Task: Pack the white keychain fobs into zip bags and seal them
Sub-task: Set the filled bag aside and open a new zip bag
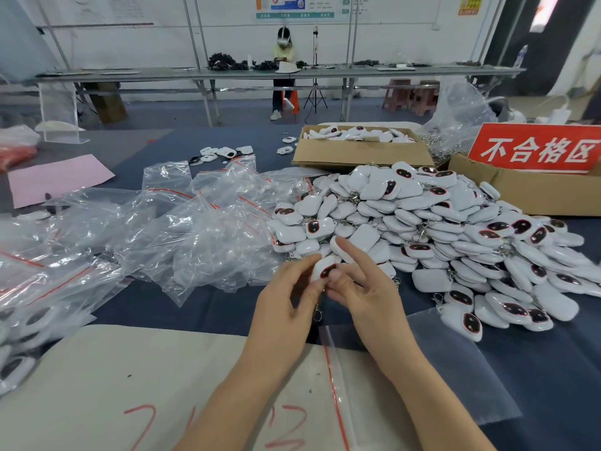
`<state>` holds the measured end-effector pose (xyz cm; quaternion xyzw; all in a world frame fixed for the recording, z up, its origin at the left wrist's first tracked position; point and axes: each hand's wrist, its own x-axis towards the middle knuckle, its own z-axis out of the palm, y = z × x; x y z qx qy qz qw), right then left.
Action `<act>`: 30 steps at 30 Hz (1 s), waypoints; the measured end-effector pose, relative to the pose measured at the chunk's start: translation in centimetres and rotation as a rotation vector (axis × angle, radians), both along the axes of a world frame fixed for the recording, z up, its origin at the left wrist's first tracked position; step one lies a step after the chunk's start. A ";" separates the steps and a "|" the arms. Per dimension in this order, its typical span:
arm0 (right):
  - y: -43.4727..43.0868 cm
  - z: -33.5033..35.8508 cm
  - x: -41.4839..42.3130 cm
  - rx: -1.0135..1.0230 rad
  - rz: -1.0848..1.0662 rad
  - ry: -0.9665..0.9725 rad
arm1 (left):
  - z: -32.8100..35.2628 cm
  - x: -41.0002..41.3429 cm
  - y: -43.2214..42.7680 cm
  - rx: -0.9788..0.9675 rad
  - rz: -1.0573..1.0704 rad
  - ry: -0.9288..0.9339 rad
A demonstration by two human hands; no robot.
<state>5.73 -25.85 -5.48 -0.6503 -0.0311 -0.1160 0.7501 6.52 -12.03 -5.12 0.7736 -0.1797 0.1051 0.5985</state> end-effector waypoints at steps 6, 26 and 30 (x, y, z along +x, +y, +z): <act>0.6 0.6 -0.5 0.008 0.058 -0.054 | -0.5 -0.2 0.1 0.107 0.090 -0.191; 0.2 0.6 -0.8 0.358 0.272 0.054 | 0.6 0.0 0.5 -0.152 0.041 0.114; 0.2 0.5 -0.5 0.249 0.195 0.011 | 0.4 0.2 0.5 -0.186 0.066 0.134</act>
